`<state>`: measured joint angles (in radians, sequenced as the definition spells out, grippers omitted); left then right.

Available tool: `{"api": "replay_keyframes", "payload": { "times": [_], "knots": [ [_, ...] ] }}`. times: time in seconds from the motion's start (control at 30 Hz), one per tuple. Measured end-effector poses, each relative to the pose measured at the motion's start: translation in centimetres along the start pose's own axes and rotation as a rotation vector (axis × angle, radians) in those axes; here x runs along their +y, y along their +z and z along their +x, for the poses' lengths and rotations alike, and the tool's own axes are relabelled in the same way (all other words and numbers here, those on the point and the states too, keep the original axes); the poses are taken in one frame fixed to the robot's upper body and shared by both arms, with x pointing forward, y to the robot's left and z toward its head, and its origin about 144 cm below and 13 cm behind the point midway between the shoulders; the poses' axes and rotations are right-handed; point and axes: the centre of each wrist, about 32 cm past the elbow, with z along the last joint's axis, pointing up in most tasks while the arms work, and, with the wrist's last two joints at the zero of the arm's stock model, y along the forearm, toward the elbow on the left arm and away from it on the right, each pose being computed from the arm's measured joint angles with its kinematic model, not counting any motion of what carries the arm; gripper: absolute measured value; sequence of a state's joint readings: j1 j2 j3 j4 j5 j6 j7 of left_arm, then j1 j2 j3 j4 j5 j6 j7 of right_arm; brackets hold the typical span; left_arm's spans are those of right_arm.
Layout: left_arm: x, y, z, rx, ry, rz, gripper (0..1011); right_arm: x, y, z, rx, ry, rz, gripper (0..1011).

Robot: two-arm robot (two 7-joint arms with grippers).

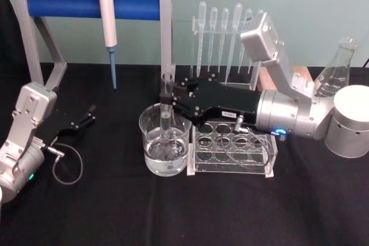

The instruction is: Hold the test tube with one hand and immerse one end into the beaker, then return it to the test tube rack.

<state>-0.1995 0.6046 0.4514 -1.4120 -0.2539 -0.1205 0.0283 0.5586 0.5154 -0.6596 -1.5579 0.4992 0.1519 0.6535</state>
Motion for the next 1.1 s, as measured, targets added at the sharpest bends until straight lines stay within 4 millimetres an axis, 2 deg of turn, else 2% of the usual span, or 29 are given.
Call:
{"api": "replay_keyframes", "payload": {
  "times": [0.37,0.73,0.93,1.1],
  "knots": [
    [0.0,0.0,0.0,0.000,0.000,0.000,1000,-2.2,2.8,-0.2,-0.039,-0.033,0.042,221],
    [0.0,0.0,0.0,0.000,0.000,0.000,1000,-6.2,4.6,-1.1,-0.051,-0.064,0.079,218],
    [0.0,0.0,0.0,0.000,0.000,0.000,1000,-8.2,4.4,-1.8,-0.066,-0.084,0.065,221],
    [0.0,0.0,0.0,0.000,0.000,0.000,1000,-10.0,2.8,-2.2,-0.044,-0.127,0.041,221]
  ]
}}
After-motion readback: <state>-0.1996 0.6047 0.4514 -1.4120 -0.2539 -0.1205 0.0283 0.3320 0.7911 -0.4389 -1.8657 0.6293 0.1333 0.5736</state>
